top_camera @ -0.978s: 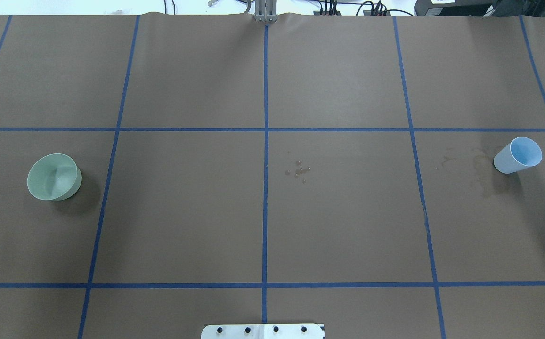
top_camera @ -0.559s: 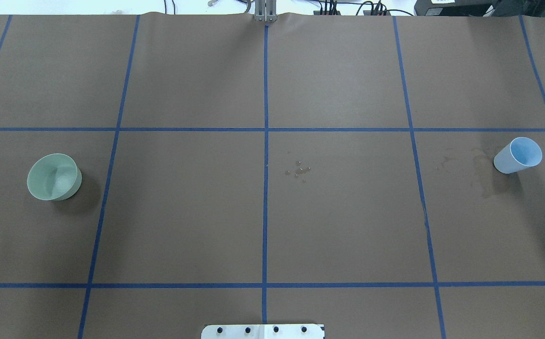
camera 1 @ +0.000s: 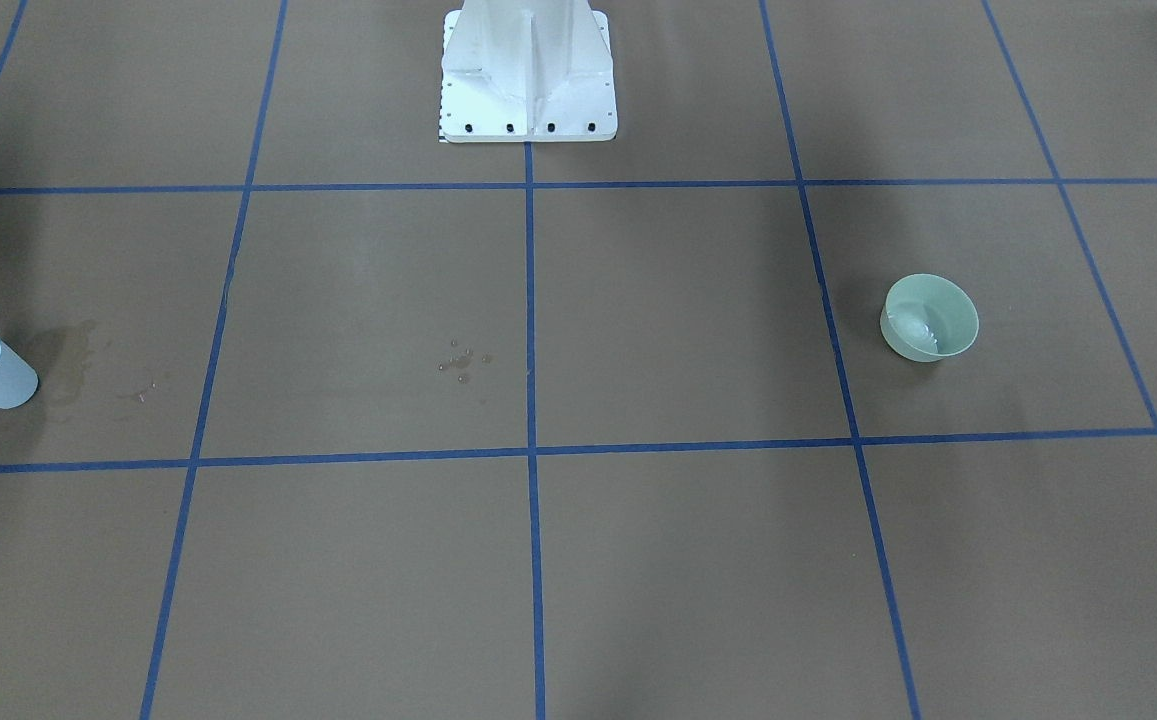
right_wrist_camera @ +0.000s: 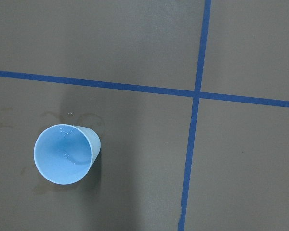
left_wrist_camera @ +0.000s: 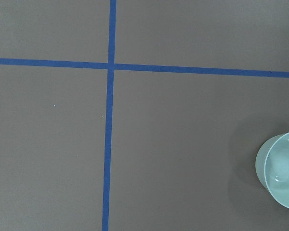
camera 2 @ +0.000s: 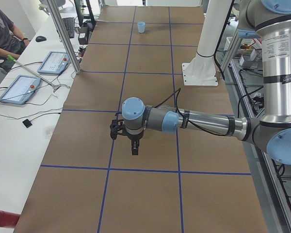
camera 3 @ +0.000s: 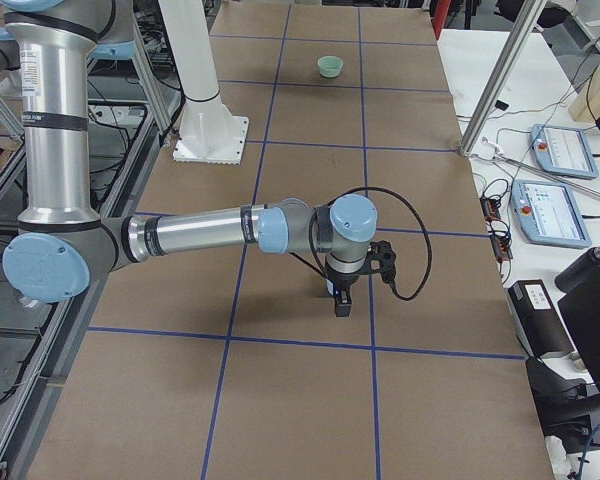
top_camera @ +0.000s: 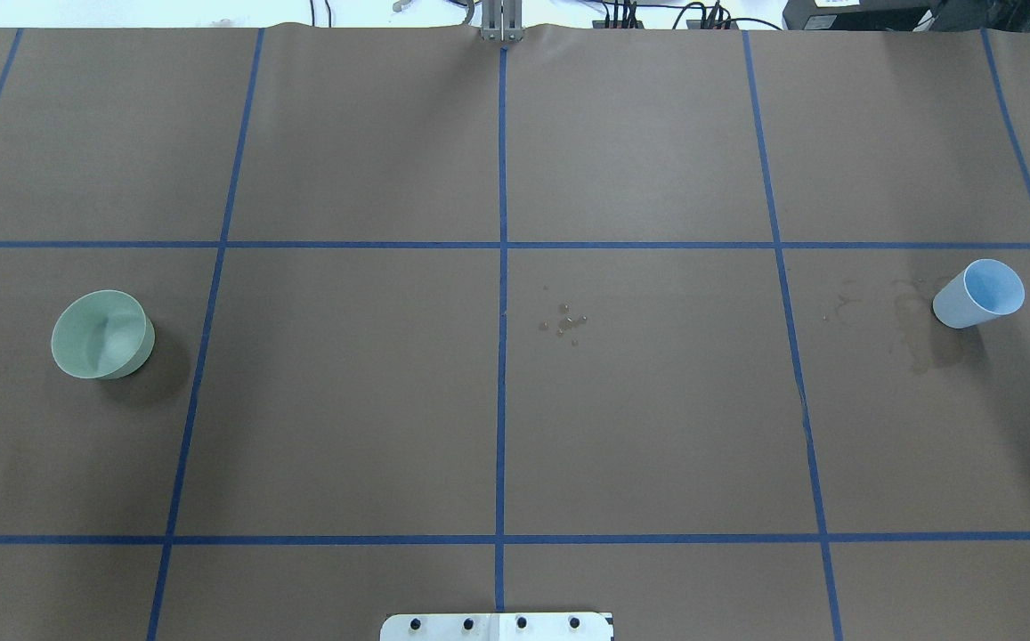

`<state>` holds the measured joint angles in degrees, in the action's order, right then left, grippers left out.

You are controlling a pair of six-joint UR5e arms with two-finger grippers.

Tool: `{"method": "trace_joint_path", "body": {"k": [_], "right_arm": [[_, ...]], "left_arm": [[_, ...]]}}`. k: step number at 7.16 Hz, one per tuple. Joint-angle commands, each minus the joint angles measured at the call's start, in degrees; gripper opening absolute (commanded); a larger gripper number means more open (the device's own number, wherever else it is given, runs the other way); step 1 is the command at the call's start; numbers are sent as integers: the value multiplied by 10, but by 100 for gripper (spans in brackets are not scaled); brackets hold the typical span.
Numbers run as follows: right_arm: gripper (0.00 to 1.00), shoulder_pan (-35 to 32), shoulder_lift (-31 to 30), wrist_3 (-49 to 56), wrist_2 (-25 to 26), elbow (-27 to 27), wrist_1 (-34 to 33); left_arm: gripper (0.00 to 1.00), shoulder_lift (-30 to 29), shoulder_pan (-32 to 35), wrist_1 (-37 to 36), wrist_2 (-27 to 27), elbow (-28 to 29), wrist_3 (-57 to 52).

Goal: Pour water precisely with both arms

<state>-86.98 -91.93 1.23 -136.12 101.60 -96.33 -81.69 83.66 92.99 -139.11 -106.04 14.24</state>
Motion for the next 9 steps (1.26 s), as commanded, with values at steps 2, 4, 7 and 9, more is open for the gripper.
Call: {"method": "trace_joint_path", "body": {"k": [2, 4, 7, 9], "right_arm": [[100, 1, 0, 0, 0, 0, 0], [100, 1, -1, -1, 0, -1, 3], [100, 1, -2, -2, -1, -5, 4], [100, 1, -2, -2, 0, -5, 4]], "left_arm": [[100, -5, -42, 27, -16, -1, 49], [83, -57, -149, 69, -9, 11, 90], [100, -80, -199, 92, -8, 56, 203], [100, -105, -224, 117, 2, 100, 238]]}}
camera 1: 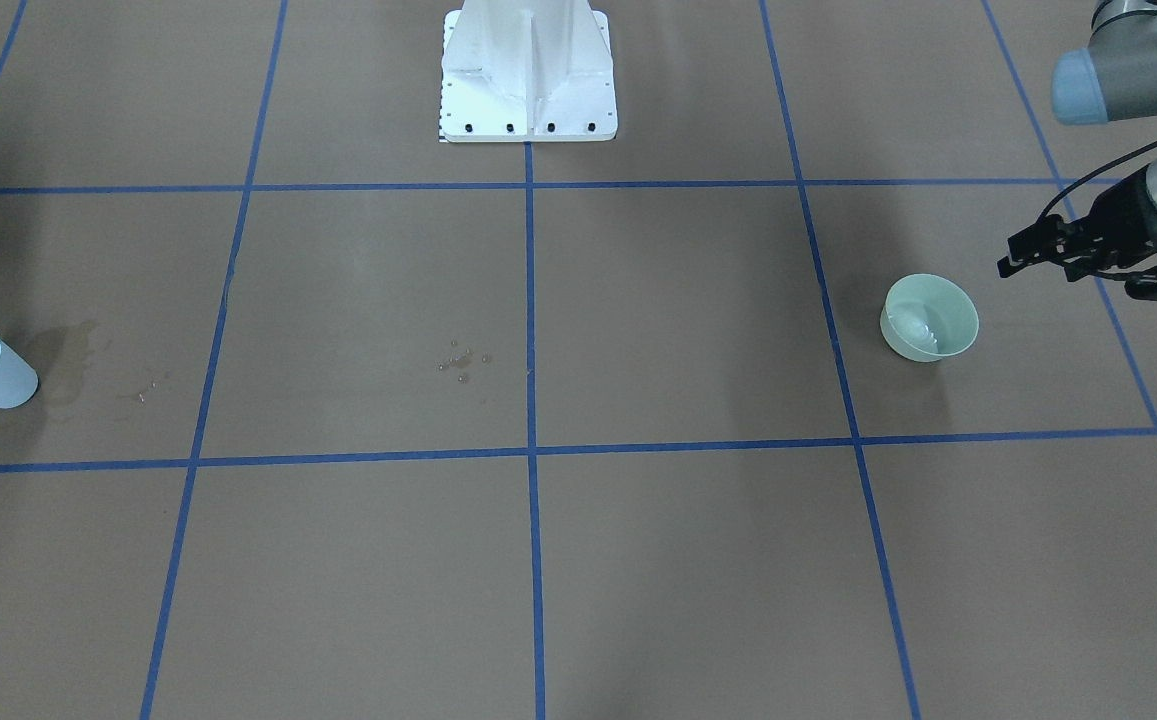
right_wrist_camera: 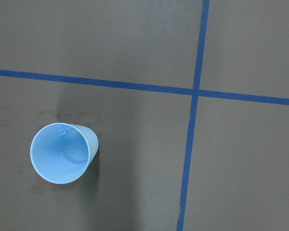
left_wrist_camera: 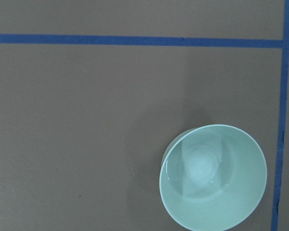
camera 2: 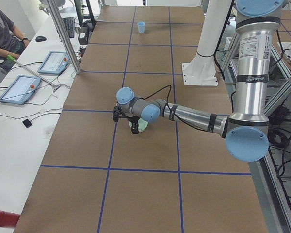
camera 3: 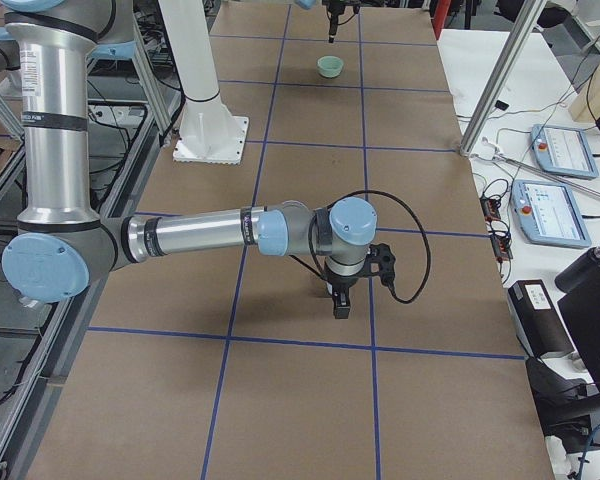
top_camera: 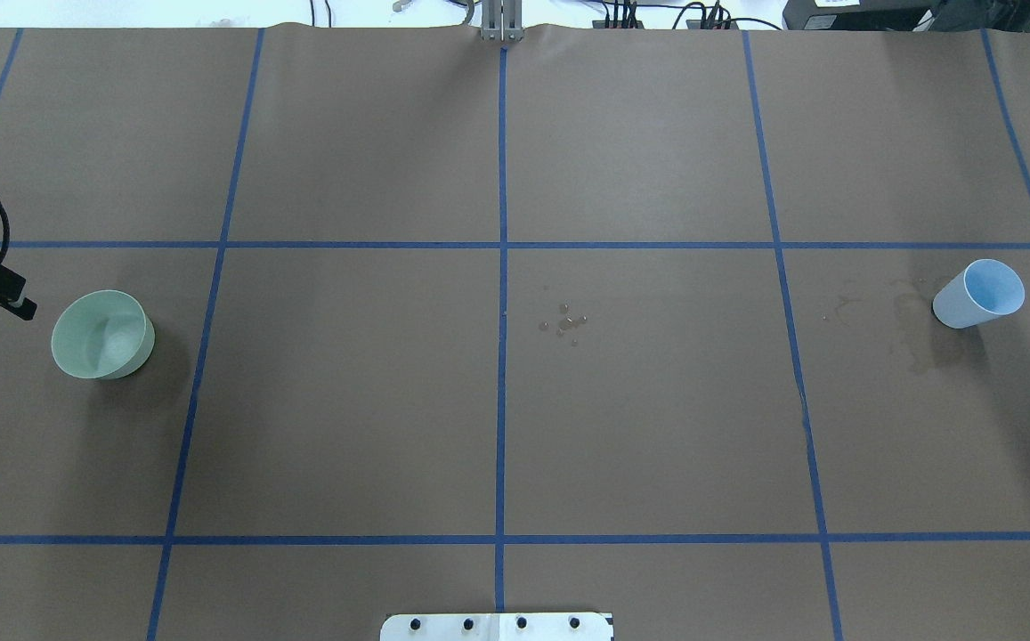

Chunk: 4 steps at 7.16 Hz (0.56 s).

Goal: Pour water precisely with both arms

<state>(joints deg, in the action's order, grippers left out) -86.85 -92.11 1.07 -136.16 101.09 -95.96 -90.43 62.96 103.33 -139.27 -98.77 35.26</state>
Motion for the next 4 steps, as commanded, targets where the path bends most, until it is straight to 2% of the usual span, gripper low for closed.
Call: {"method": "trace_joint_path", "body": {"k": [1, 4], "right_arm": [[100, 0, 0, 0, -1, 0, 1], [100, 0, 0, 0, -1, 1, 1]], "left_arm": [[100, -22, -44, 13, 4, 35, 28], [100, -47, -60, 16, 4, 74, 30]]}}
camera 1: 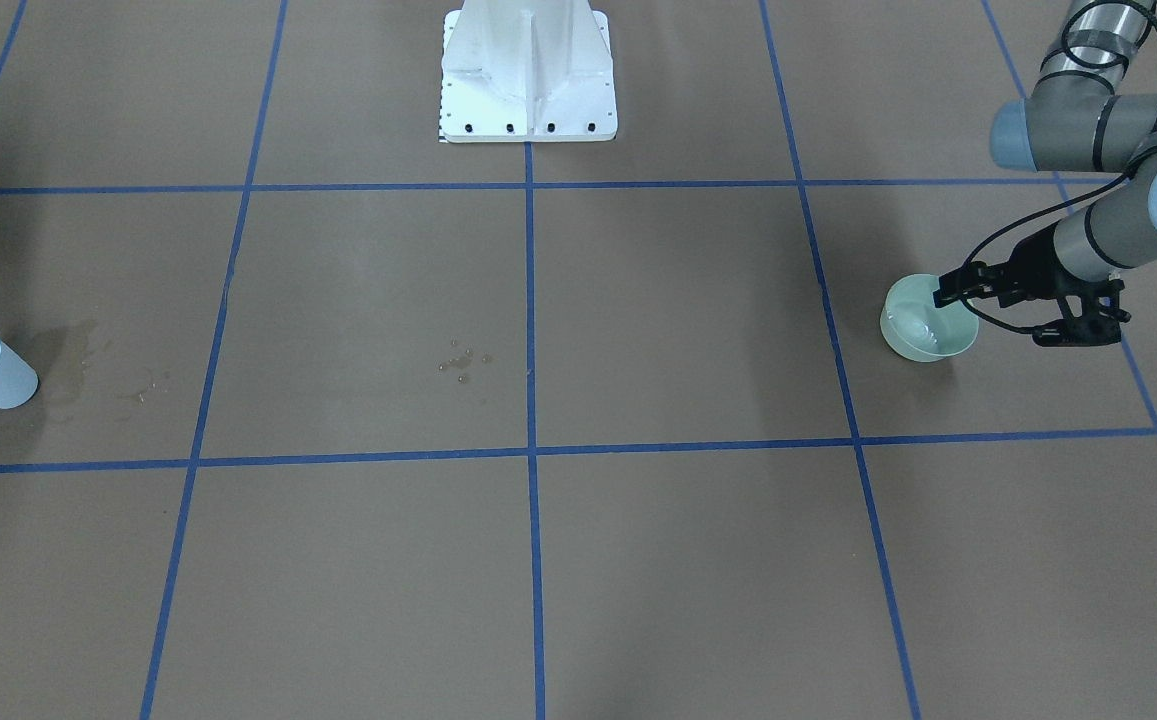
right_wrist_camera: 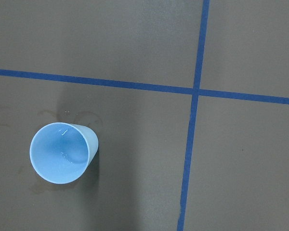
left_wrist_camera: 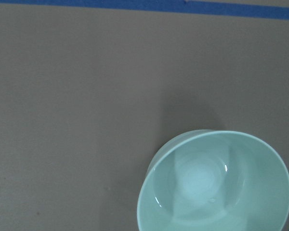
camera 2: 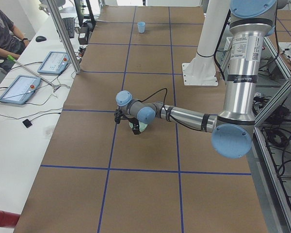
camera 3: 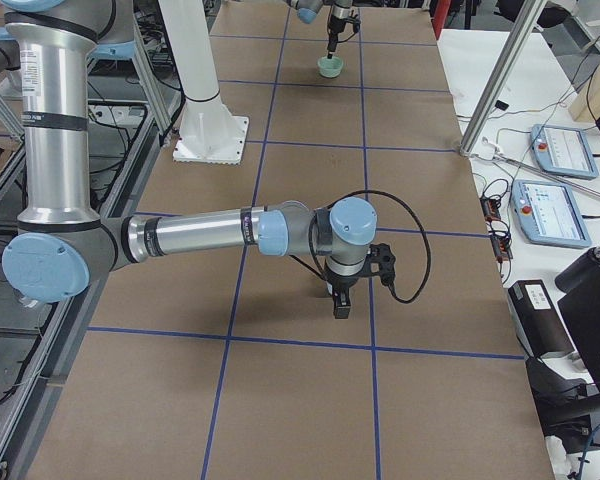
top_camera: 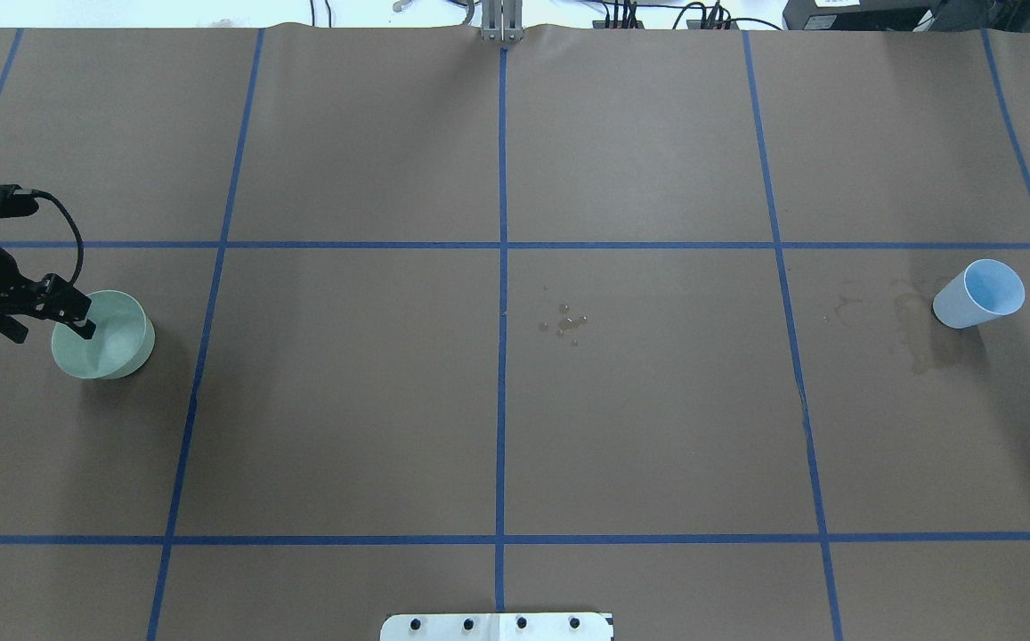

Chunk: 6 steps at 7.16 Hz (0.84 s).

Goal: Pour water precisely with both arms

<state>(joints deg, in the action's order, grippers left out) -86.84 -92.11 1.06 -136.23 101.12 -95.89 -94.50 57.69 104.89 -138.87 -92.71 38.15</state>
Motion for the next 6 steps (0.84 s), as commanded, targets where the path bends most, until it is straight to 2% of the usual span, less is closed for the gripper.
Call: {"method": "trace_joint_path", "body": {"k": [1, 2, 3, 4, 5, 6], "right_arm": [[100, 0, 0, 0, 0, 0, 0], [100, 0, 2, 0, 0, 0, 0], [100, 0, 2, 0, 0, 0, 0], [100, 0, 2, 0, 0, 1, 0], [100, 0, 2, 0, 0, 1, 0], [100, 0, 2, 0, -2, 1, 0]], "left_arm": [[100, -19, -10, 1, 0, 27, 1], [98, -24, -14, 1, 0, 35, 0], [81, -24, -14, 2, 0, 36, 0], [35, -24, -14, 10, 0, 42, 0], [12, -25, -14, 13, 0, 48, 1], [0, -30, -14, 13, -1, 40, 4]]}}
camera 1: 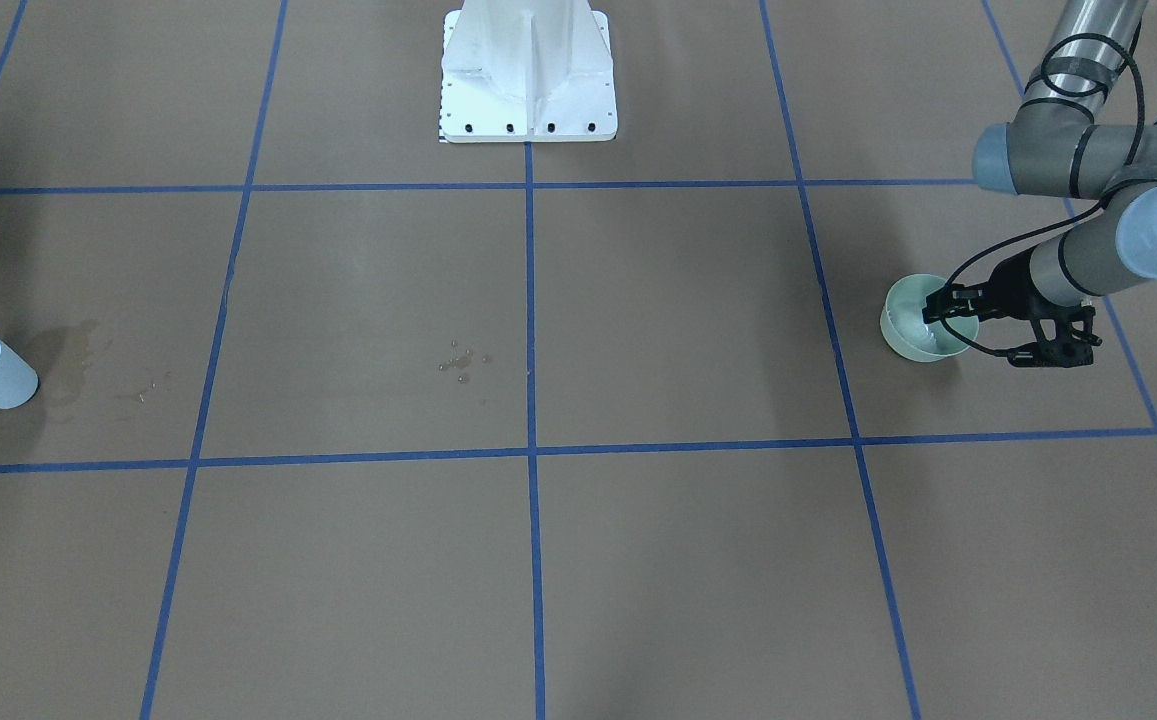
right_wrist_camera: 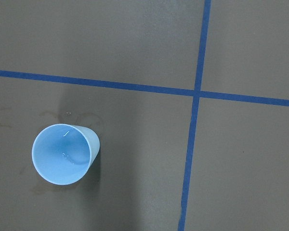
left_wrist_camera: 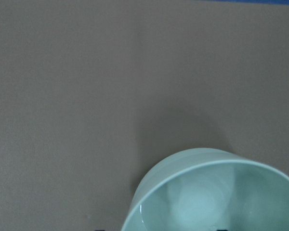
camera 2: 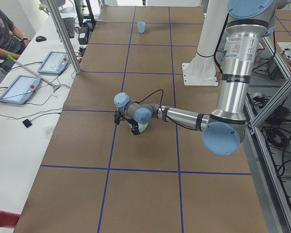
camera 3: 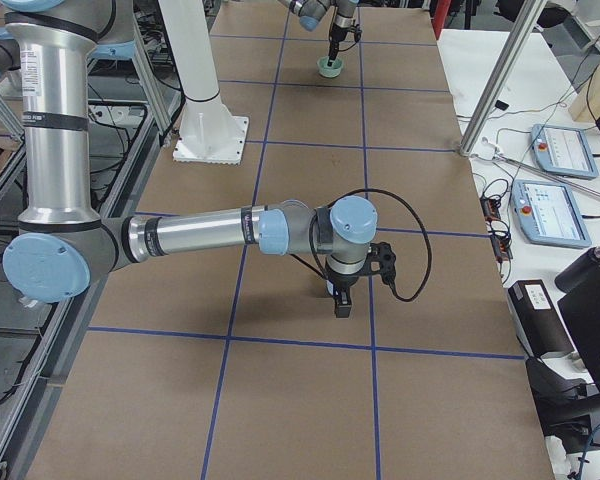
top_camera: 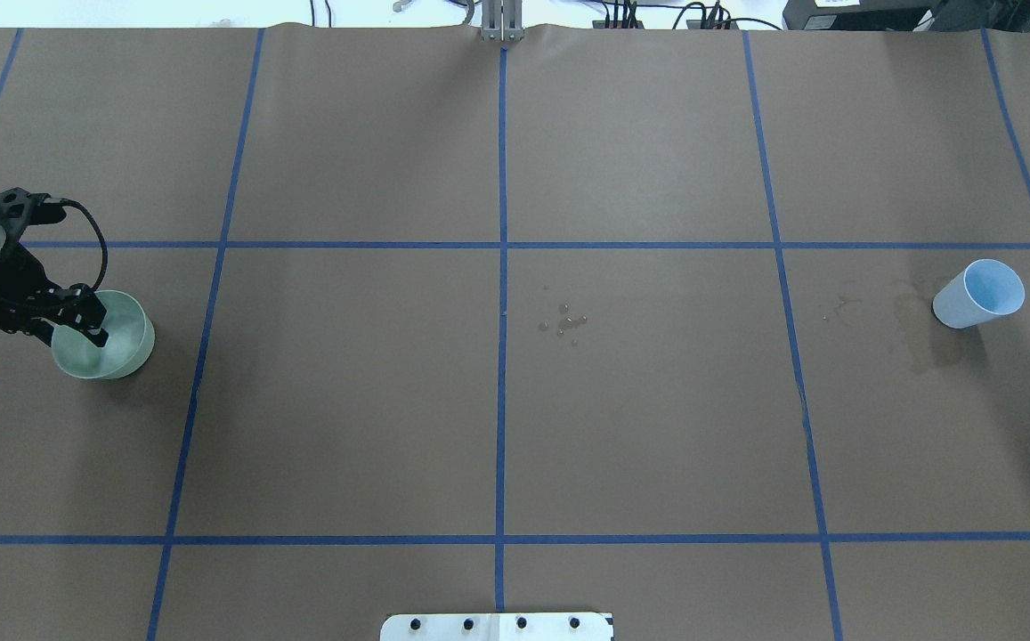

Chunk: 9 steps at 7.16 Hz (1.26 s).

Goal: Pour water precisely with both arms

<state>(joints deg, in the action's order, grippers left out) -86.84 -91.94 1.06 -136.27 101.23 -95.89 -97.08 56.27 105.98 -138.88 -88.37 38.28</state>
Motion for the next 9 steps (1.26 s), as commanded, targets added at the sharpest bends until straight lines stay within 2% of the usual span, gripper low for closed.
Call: {"method": "trace_joint_path", "body": {"k": [1, 3, 4, 5, 6, 7, 8, 9], "right_arm": [[100, 0, 0, 0, -1, 3, 1], [100, 0, 3, 0, -1, 4, 1], [100, 0, 3, 0, -1, 4, 0], [100, 0, 3, 0, -5, 3, 1], [100, 0, 3, 0, -11, 4, 1], [100, 0, 4, 1, -11, 4, 1], [100, 0, 4, 0, -11, 5, 1], [100, 0, 4, 1, -15, 5, 1]], "left_arm": [[0, -20, 0, -1, -6, -20, 48], [0, -87, 0, -6, -33, -50, 166], [0, -151, -33, -6, -30, -50, 257], [0, -223, -98, -7, -12, -43, 362], [0, -271, -146, -7, 47, -37, 427], [0, -318, -177, -6, 75, -3, 458], [0, -354, -184, -6, 77, 36, 460], [0, -355, -195, -2, 92, 44, 459]]}}
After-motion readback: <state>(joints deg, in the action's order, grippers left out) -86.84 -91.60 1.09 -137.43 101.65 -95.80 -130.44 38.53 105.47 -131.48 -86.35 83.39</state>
